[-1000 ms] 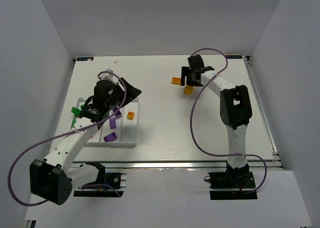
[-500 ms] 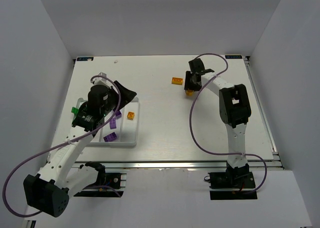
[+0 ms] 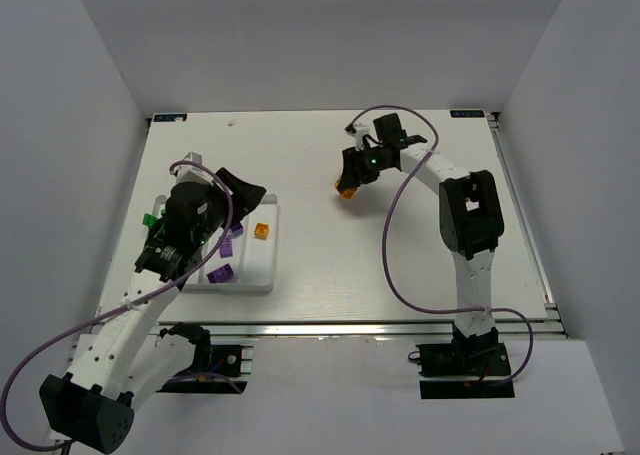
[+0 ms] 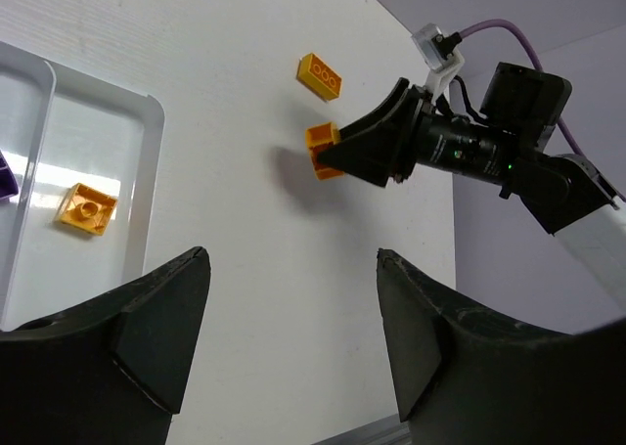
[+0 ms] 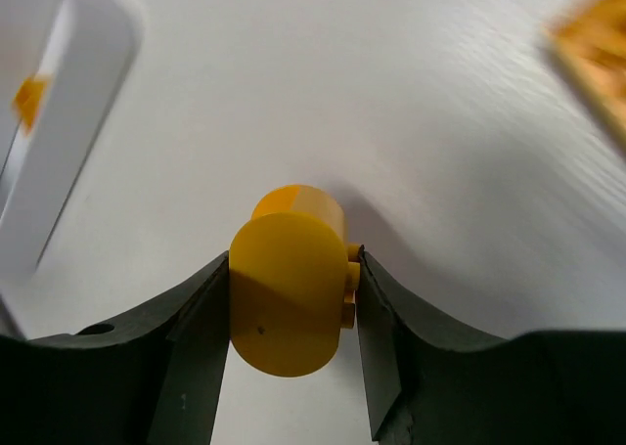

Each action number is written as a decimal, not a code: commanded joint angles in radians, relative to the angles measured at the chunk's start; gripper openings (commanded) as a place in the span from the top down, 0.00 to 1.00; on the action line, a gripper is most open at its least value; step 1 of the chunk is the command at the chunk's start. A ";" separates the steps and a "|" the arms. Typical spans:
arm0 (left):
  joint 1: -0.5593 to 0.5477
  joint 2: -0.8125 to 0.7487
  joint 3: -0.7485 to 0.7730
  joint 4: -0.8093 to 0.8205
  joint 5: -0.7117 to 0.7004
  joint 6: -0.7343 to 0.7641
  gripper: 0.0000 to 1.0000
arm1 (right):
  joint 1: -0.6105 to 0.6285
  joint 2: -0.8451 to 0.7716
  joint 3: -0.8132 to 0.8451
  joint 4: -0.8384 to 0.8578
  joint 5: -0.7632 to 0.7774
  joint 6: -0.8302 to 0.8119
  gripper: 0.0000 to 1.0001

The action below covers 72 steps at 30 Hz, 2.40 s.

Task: Sort the legos into containers by color

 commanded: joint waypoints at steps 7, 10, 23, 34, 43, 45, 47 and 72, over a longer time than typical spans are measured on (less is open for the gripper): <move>-0.004 -0.160 -0.048 0.018 -0.085 0.017 0.20 | 0.285 -0.166 -0.054 -0.031 -0.357 -0.485 1.00; -0.004 -0.216 -0.064 0.009 -0.111 0.011 0.19 | 0.361 -0.166 -0.048 0.007 -0.354 -0.496 1.00; -0.004 -0.399 -0.119 -0.078 -0.178 -0.043 0.18 | 0.529 -0.109 -0.060 0.240 -0.198 -0.300 0.88; -0.004 -0.419 -0.081 -0.160 -0.203 -0.049 0.18 | 0.575 -0.083 -0.182 0.549 -0.092 -0.105 0.49; -0.004 -0.404 -0.091 -0.129 -0.194 -0.069 0.18 | 0.566 -0.088 -0.192 0.546 -0.080 -0.137 0.22; -0.004 -0.390 -0.085 -0.124 -0.190 -0.064 0.18 | 0.549 -0.095 -0.161 0.512 -0.058 -0.137 0.22; -0.004 -0.382 -0.079 -0.126 -0.189 -0.061 0.17 | 0.514 -0.109 -0.126 0.483 -0.026 -0.142 0.23; -0.004 -0.259 -0.117 -0.009 -0.117 -0.057 0.17 | -0.015 0.233 0.414 -0.139 0.195 -0.896 0.10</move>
